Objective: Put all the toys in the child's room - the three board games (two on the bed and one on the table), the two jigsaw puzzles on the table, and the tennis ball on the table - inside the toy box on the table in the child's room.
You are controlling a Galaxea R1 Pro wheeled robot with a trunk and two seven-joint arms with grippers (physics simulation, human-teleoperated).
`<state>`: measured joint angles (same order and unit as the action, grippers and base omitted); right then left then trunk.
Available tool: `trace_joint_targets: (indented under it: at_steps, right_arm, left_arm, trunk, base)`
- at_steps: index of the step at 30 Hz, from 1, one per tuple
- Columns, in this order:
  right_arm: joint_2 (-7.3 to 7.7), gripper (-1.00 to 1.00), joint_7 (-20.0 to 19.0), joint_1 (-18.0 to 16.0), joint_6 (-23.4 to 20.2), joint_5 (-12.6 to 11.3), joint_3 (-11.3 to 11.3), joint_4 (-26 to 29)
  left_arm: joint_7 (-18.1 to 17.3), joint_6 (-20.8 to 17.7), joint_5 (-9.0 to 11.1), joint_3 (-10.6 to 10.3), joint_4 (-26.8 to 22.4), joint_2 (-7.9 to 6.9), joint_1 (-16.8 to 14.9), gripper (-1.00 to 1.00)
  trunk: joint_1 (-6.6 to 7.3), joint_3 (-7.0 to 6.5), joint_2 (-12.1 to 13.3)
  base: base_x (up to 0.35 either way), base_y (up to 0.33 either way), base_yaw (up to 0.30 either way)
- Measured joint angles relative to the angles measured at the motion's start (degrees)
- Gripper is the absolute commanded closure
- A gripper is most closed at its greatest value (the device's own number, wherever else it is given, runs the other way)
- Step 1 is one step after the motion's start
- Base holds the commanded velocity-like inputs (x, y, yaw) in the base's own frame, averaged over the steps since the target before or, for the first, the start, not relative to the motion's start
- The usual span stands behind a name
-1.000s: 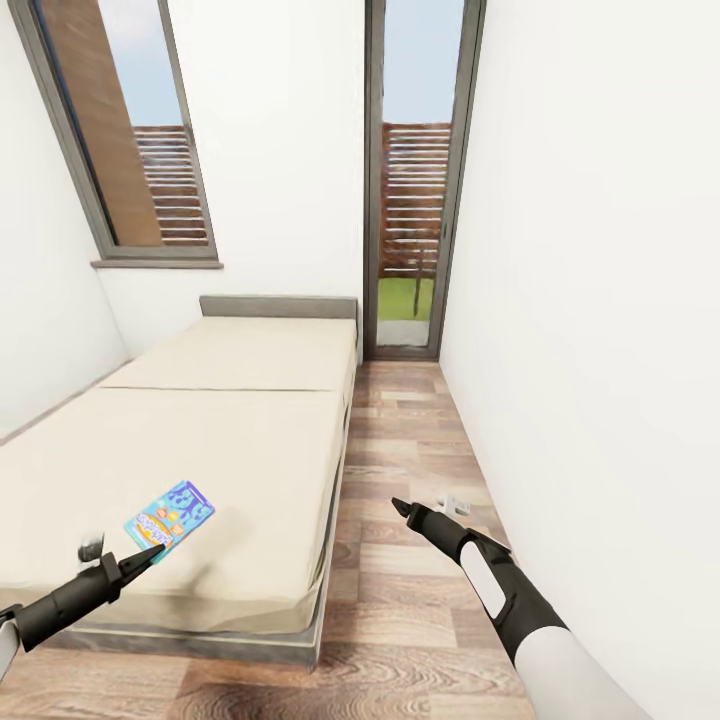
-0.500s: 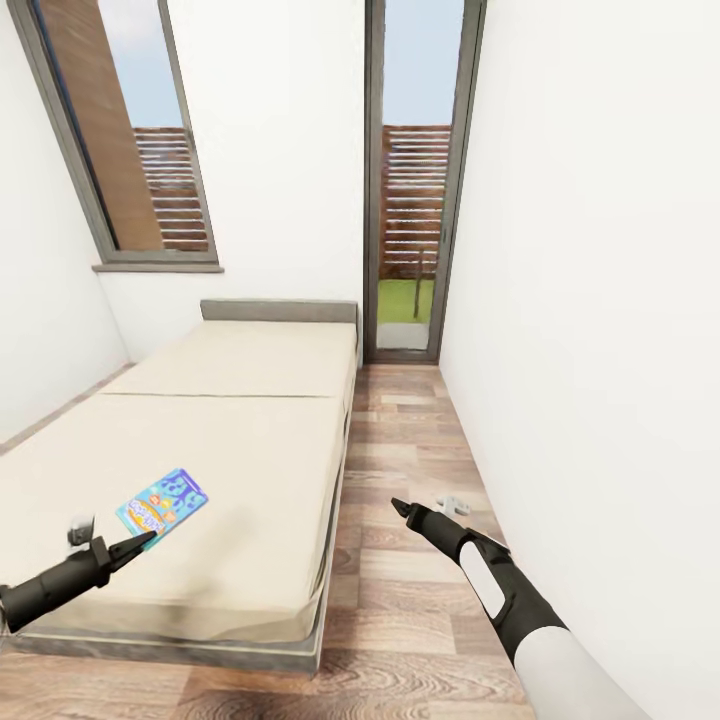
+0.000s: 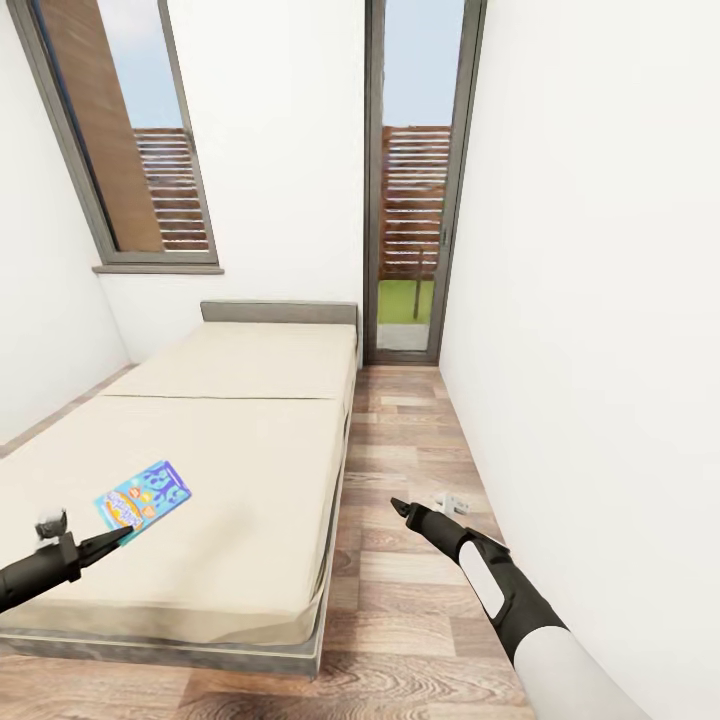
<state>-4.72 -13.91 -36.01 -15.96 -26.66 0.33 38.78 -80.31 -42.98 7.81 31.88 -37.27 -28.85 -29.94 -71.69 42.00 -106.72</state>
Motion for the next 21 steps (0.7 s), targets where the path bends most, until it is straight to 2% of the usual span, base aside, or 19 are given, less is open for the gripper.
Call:
trace_joint_targets:
  at_steps: [8,21]
  right_arm:
    - [-0.03,-1.00,0.00,0.00,0.00,0.12,0.04,0.01]
    - [-0.21,-1.00,0.09,0.00,0.08,0.24,0.09,-0.05]
  left_arm:
    - [-0.81,-0.01,0.05,-0.16,0.00,-0.80,0.04,1.00]
    - [-0.83,-0.03,0.15,-0.17,-0.01,-0.78,0.07,1.00]
  trunk:
    - [0.00,0.00,0.00]
    - [2.85,-2.33,5.20]
  base:
    - [0.000,0.000,0.000]
    - [0.000,0.000,0.000]
